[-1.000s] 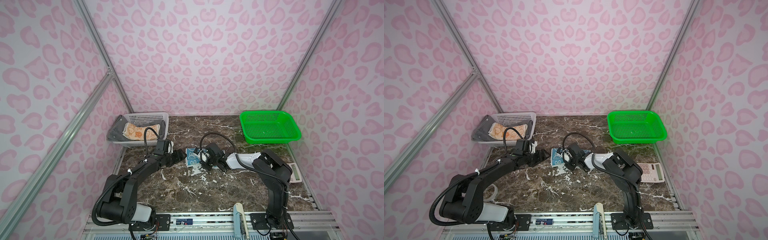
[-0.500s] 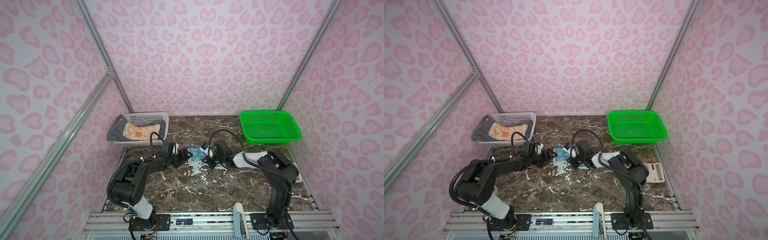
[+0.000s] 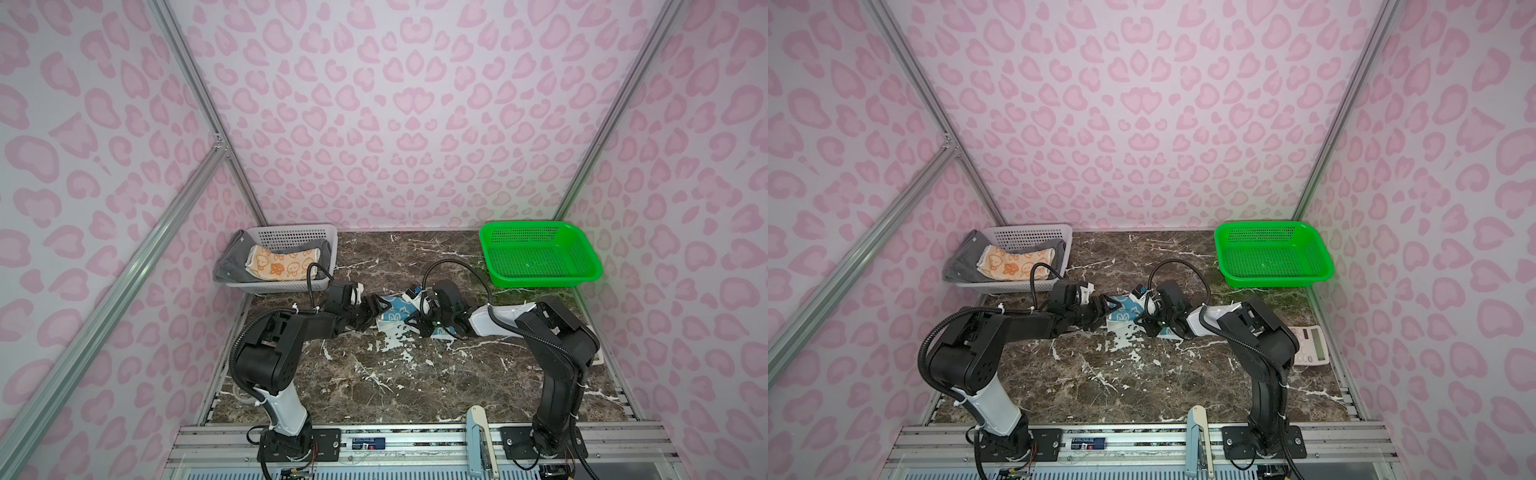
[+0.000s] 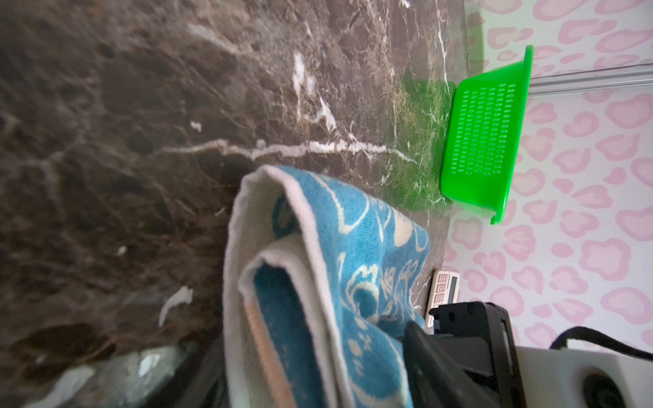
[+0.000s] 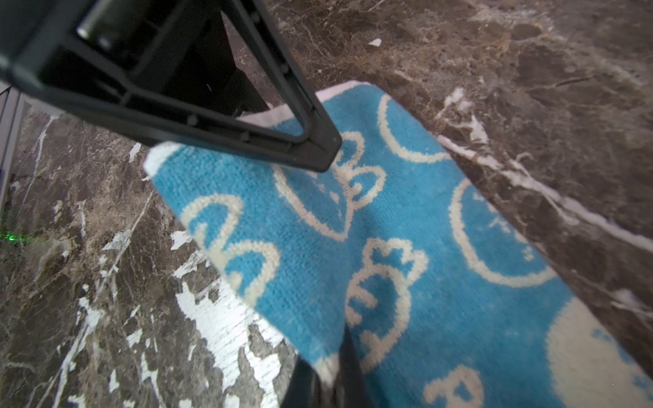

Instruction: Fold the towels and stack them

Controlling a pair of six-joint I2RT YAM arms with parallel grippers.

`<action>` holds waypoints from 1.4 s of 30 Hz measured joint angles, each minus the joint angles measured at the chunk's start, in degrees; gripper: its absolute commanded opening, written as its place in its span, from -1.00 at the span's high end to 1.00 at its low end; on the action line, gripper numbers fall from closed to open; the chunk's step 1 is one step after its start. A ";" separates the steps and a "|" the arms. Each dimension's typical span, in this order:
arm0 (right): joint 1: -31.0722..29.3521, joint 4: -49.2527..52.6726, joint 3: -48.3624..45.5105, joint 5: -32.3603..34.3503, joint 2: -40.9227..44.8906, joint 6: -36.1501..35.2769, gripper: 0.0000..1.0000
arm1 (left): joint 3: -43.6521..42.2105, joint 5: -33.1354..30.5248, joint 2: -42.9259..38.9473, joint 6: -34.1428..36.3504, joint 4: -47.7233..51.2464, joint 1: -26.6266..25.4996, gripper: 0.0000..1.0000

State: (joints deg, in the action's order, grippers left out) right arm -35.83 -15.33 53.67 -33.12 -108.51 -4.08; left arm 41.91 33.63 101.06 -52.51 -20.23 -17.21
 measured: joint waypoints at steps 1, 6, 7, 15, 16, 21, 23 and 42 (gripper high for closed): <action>0.00 -0.02 0.00 -0.07 0.00 0.00 1.00 | 0.33 0.02 0.39 -0.35 -0.04 -0.04 -0.30; 0.00 -0.22 0.00 -0.20 -0.02 0.42 1.00 | 0.90 0.04 1.64 -0.57 0.39 -0.55 0.12; 0.00 -0.24 0.00 -0.26 -0.02 0.44 1.00 | 0.96 0.11 1.70 -0.61 0.55 -0.57 0.21; 0.00 -1.18 -1.68 0.11 1.73 1.01 0.05 | 2.99 0.39 1.77 0.57 2.67 -0.68 0.92; 0.00 -1.55 -2.38 0.35 2.64 1.29 -0.05 | 3.34 0.39 1.73 0.92 3.23 -0.66 0.93; 0.00 -2.60 -5.31 3.13 7.67 2.49 -0.35 | 5.84 0.35 1.09 4.87 7.82 -0.63 0.92; 0.00 -2.80 -5.79 4.09 9.60 3.65 -0.37 | 7.34 0.17 0.39 7.34 10.73 -0.63 0.92; -5.73 0.22 -4.13 15.78 18.69 7.74 -0.97 | 34.10 -14.10 -3.74 37.99 42.77 4.87 0.93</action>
State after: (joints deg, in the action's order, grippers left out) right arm -41.56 -15.11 49.54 -17.34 -89.82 3.66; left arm 76.01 19.53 97.32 -14.52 22.55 -12.34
